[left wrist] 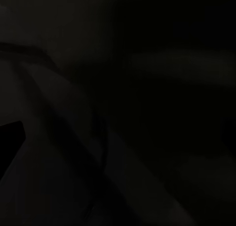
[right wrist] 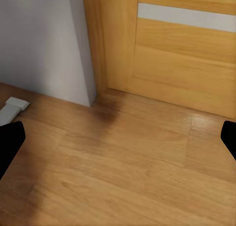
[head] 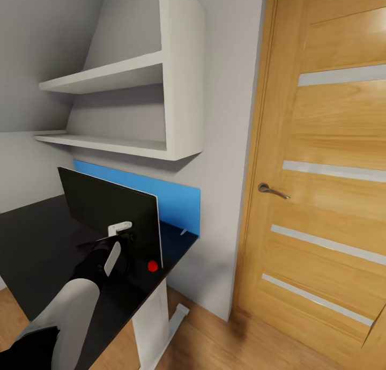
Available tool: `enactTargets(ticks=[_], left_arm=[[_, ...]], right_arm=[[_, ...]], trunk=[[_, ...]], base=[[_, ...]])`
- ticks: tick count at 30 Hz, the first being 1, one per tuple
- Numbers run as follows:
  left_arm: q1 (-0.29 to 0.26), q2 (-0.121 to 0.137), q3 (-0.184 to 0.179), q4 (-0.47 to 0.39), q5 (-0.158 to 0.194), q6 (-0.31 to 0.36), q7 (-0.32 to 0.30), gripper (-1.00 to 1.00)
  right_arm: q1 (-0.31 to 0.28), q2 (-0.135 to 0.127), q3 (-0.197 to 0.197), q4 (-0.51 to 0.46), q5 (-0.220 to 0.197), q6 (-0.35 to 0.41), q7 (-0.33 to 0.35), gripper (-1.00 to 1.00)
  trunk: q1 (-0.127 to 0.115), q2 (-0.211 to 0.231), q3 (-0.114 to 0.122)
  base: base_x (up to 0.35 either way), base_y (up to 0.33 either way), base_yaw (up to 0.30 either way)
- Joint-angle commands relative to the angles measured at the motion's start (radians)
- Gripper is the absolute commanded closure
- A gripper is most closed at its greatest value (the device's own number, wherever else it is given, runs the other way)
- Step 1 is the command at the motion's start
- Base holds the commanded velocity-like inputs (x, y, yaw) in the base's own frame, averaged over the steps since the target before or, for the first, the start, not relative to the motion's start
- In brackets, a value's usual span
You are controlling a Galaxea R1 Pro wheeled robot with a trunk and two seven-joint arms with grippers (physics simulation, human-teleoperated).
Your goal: In the bedroom, organize the workspace by keeping the computer under the desk, ensuring the monitor is on the desk, placing the keyboard on the desk next to the monitor, placing the mouse on the desk next to the keyboard, moving the folder from the swivel chair onto the desk next to the mouse, stacking the notebook on top of the folder with the pen on top of the notebook, and positioning the swivel chair next to the desk.
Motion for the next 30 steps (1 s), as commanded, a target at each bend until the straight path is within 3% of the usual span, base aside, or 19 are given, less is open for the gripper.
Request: enactTargets(ticks=[1,21,30], left_arm=[[-0.001,-0.001,0.003,0.000,0.004,0.004,0.002,-1.00],[0.000,0.000,0.003,0.018,0.004,0.004,0.003,-1.00],[0.000,0.000,0.004,0.018,0.005,0.004,0.004,-1.00]], right_arm=[[-0.001,0.000,0.001,0.002,-0.005,-0.004,0.002,-1.00],[-0.001,0.009,0.001,0.002,-0.005,-0.004,0.001,-1.00],[-0.001,0.023,0.000,0.001,-0.005,-0.004,-0.001,-1.00]], trunk=[[0.000,-0.001,-0.001],[0.000,-0.001,-0.001],[0.000,-0.001,-0.004]], base=[[0.039,-0.024,0.000],[0.005,-0.003,0.003],[0.000,0.000,0.191]])
